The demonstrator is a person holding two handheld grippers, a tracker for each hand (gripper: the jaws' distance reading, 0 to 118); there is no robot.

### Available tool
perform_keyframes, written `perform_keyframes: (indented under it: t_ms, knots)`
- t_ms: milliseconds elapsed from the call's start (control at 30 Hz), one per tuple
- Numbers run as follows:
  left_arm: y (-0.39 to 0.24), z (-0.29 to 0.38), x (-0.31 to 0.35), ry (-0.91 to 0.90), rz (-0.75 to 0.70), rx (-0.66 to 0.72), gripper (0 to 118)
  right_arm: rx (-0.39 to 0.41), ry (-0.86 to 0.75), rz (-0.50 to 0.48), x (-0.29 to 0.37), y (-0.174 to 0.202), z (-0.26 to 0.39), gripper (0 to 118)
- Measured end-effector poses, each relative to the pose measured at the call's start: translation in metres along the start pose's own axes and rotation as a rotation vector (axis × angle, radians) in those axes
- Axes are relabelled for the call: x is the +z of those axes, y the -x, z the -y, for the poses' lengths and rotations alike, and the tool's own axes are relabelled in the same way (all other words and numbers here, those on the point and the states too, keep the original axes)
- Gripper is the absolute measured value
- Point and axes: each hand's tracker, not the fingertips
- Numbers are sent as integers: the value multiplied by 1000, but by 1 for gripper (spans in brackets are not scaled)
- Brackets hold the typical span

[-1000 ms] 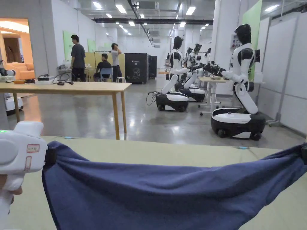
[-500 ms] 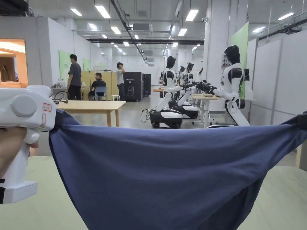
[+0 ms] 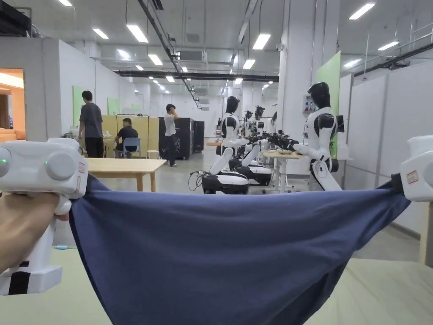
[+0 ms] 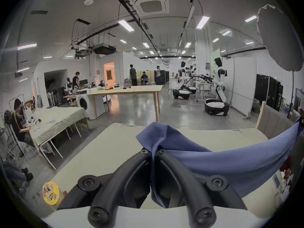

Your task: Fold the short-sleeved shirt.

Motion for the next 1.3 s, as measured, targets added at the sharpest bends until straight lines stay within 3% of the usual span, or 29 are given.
perform_keyframes:
  t_ms: [233, 467, 600, 700, 867, 1033, 1133, 1300]
  knots:
    - [-17, 28, -55, 18, -25, -12, 0, 1, 35, 5, -59, 28, 26, 7]
    - [-15, 109, -71, 120, 13, -16, 0, -13, 159, -47, -71, 39, 123, 7]
    - [3, 183, -42, 228, 94, 6, 0, 41, 250, -77, -37, 29, 201, 7]
    - [15, 241, -8, 319, 139, -25, 0, -51, 330, -117, 2, 10, 267, 7]
    - [42, 306, 59, 373, 193, 15, 0, -110, 435, -152, 71, -17, 349, 7]
    - [68, 346, 117, 406, 213, 89, 0, -205, 444, -160, 137, -39, 390, 7]
    - [80, 360, 138, 408, 202, 80, 0, -172, 450, -169, 155, -46, 405, 7]
    - [89, 379, 138, 449, 216, 93, 0, -189, 454, -171, 167, -48, 410, 7]
